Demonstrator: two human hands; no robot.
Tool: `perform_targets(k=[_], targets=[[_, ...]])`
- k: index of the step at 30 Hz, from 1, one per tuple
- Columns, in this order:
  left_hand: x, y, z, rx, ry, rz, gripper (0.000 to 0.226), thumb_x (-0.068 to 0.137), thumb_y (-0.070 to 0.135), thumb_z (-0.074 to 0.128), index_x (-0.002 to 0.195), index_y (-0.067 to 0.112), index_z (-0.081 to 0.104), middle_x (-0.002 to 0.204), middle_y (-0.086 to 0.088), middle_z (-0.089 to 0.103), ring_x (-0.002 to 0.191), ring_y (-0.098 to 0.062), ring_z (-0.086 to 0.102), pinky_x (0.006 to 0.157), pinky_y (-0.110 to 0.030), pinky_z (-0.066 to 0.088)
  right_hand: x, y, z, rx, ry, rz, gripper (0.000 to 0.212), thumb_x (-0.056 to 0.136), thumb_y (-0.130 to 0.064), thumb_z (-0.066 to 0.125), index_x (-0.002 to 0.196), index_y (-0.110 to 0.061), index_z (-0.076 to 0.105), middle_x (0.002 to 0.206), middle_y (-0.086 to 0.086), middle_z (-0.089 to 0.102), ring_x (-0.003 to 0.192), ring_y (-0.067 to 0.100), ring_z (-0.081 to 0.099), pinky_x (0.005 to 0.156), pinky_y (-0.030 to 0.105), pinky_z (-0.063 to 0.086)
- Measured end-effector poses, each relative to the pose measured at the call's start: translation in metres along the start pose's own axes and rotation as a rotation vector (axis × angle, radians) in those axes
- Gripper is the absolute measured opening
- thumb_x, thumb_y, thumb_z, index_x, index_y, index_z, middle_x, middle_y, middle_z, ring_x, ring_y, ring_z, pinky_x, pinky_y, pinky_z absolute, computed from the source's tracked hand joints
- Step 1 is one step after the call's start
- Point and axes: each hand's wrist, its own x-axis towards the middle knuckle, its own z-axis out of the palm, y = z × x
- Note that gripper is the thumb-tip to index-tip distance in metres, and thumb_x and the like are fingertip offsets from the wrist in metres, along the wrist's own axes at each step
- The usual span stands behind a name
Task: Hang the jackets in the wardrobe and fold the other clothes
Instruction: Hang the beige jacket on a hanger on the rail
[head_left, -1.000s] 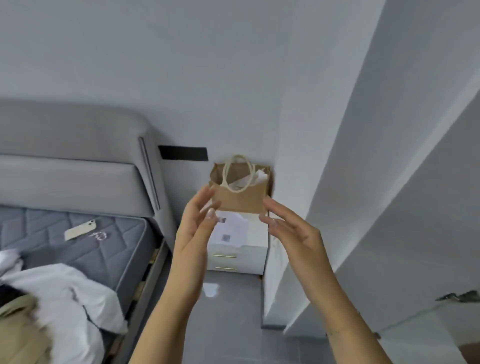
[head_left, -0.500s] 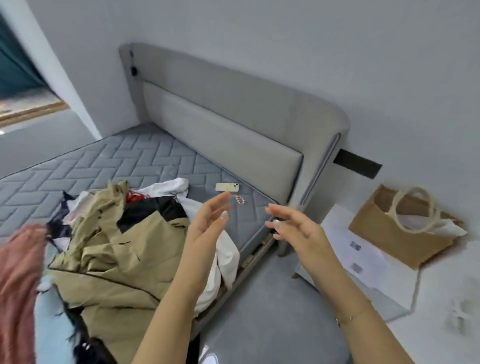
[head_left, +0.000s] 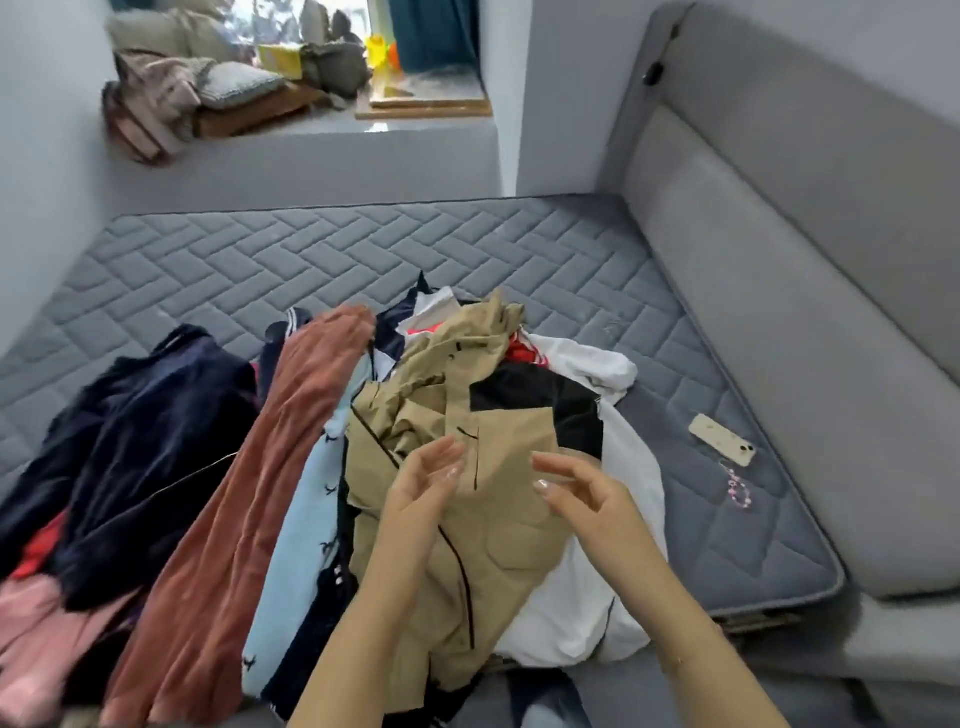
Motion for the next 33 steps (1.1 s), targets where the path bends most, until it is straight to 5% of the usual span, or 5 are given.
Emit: perform_targets(k=[13, 24, 27, 30, 33], targets=[[0.251, -0.100, -0.068, 0.298, 0.592, -0.271, 0.030, 0.091, 0.014, 0.063, 0.120, 0.019, 0.058, 0.125, 0.003, 0.055, 0.110, 0.000, 0.054, 0.087, -0.017, 0.042, 0.296, 0.084, 0.054, -0.181, -0.296, 0.151, 0.021, 0.093, -0.025, 0.061, 0.113, -0.031, 0.063, 0.097, -0.012, 0.064, 0.089, -0.001, 0.060, 0.067, 0.005, 0.043], [0.390, -0.220, -0.131, 0.833, 0.511, -0.636, 0.120, 0.074, 0.053, 0.075, 0.155, 0.013, -0.003, 0.153, -0.014, 0.033, 0.140, -0.034, 0.031, 0.109, -0.049, 0.033, 0.395, 0.174, 0.104, -0.488, -0.523, 0.036, 0.029, 0.094, -0.034, 0.057, 0.123, -0.039, 0.056, 0.115, -0.030, 0.048, 0.109, -0.013, 0.045, 0.085, 0.013, 0.042], [0.375, -0.247, -0.113, 0.898, 0.465, -0.619, 0.087, 0.081, 0.044, 0.070, 0.148, 0.011, 0.025, 0.142, -0.012, 0.047, 0.127, -0.032, 0.048, 0.097, -0.043, 0.044, 0.401, 0.187, 0.107, -0.545, -0.552, 0.073, 0.035, 0.095, -0.033, 0.056, 0.130, -0.033, 0.053, 0.124, -0.022, 0.046, 0.117, -0.005, 0.044, 0.089, 0.013, 0.037], [0.358, -0.239, -0.102, 0.509, 0.573, -0.511, 0.015, 0.088, 0.032, 0.066, 0.091, 0.018, 0.062, 0.087, 0.000, 0.067, 0.088, -0.025, 0.063, 0.066, -0.029, 0.043, 0.398, 0.194, 0.108, -0.706, -0.521, 0.008, 0.050, 0.096, -0.032, 0.054, 0.143, -0.025, 0.039, 0.144, -0.010, 0.035, 0.132, 0.004, 0.031, 0.104, 0.017, 0.028], [0.332, -0.200, -0.097, 0.149, 0.598, -0.395, 0.024, 0.088, 0.027, 0.069, 0.066, 0.019, 0.063, 0.057, 0.011, 0.062, 0.058, -0.009, 0.057, 0.050, -0.016, 0.041, 0.387, 0.193, 0.107, -0.721, -0.414, 0.020, 0.068, 0.096, -0.034, 0.056, 0.152, -0.020, 0.022, 0.159, 0.000, 0.013, 0.147, 0.015, 0.013, 0.116, 0.025, 0.015]])
